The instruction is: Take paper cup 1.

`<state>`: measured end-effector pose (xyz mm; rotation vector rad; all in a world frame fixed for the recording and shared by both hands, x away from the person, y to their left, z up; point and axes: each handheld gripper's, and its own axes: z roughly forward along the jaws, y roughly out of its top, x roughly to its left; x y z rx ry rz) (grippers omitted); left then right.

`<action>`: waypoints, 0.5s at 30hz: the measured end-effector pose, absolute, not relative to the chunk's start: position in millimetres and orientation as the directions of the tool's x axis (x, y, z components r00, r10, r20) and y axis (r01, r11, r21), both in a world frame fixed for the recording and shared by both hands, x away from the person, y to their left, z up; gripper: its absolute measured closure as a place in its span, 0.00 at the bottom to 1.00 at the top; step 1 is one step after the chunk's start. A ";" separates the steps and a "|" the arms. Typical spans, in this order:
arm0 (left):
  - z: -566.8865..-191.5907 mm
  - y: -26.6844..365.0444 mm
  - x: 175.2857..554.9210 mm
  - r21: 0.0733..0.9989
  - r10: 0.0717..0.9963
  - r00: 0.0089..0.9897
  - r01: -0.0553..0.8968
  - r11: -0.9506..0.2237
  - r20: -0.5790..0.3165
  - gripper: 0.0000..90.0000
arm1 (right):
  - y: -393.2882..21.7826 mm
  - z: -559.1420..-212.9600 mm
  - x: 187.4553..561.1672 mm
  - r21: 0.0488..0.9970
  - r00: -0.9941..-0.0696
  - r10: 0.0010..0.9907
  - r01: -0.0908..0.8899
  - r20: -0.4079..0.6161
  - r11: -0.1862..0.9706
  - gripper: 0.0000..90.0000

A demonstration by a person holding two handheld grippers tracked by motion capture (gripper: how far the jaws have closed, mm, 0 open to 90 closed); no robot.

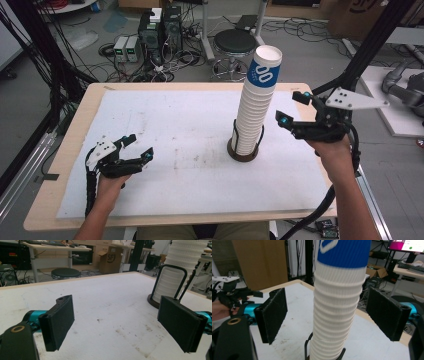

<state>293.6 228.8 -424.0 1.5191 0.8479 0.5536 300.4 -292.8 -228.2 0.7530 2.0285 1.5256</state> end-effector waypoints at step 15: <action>-424.8 229.4 293.9 0.979 0.771 0.617 0.197 0.043 -0.158 0.16 | -277.4 -175.7 332.3 0.960 -0.734 0.678 0.158 -0.042 0.230 0.20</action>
